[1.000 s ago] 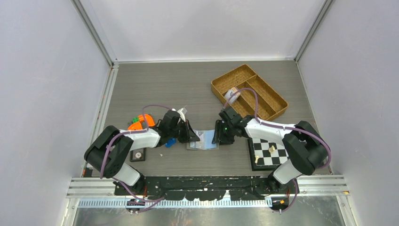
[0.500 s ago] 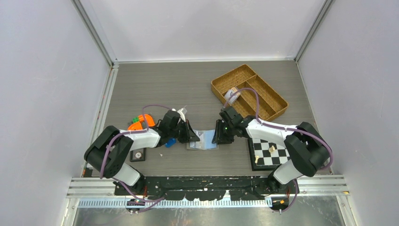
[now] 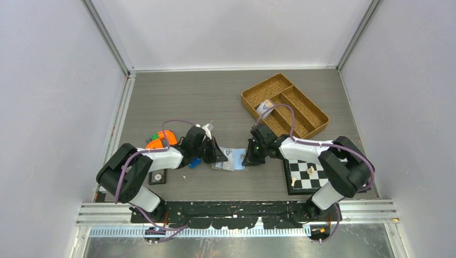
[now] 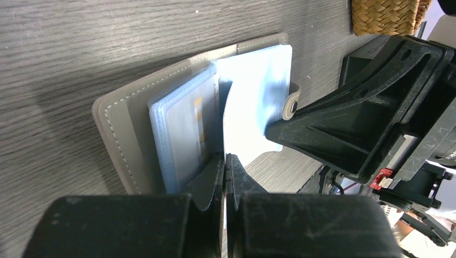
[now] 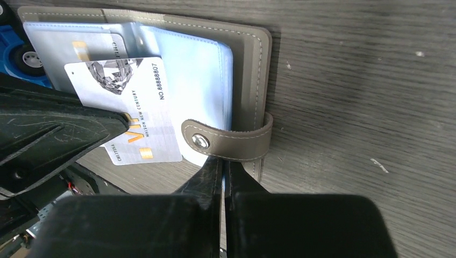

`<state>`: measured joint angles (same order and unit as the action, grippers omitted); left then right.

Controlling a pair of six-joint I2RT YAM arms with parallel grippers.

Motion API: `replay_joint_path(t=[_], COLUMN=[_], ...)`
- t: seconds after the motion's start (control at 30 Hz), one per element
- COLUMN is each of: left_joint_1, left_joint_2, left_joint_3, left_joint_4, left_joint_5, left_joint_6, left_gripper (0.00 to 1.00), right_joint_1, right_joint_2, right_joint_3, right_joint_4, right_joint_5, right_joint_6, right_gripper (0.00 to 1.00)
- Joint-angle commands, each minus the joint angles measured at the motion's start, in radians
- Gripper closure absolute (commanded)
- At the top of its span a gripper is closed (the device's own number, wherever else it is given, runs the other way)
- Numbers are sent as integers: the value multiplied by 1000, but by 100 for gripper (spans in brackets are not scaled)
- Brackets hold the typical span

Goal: Put the credit cards into the card holder
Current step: Insert the credit card into the card holder.

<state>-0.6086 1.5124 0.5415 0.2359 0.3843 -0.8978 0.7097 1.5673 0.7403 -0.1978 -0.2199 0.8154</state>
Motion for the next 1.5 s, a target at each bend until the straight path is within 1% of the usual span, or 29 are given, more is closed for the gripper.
replay_joint_path(t=[0.0,0.27,0.33,0.57,0.77,1.03,1.47], left_joint_1=[-4,-3,-3,2,18,62,65], left_joint_2=[0,-65,-70,-18,27,61,137], left_joint_3=[-30,-40,-41,-29,-26,-43,-49], left_joint_4=[-1,-58,-60,-4,17,86,177], left_joint_5=[-28,-109,-111,-49,-39,-16,73], left_joint_6=[31,44,44,63,77,68,31], left_gripper=[100,100,100,100,100,100,100], right_joint_1=[6,5,5,6,5,5,6], right_joint_2=[29,42,43,64,67,75,96], right_joint_3=[-27,-31,-29,-21,-20,-15,-5], right_joint_4=[34,-3,-7,-12,-21,-24,-25], right_joint_5=[29,77,80,71,75,71,68], right_joint_6=[36,48,47,41,40,37,38], right_gripper=[100,100,100,99,100,100,100])
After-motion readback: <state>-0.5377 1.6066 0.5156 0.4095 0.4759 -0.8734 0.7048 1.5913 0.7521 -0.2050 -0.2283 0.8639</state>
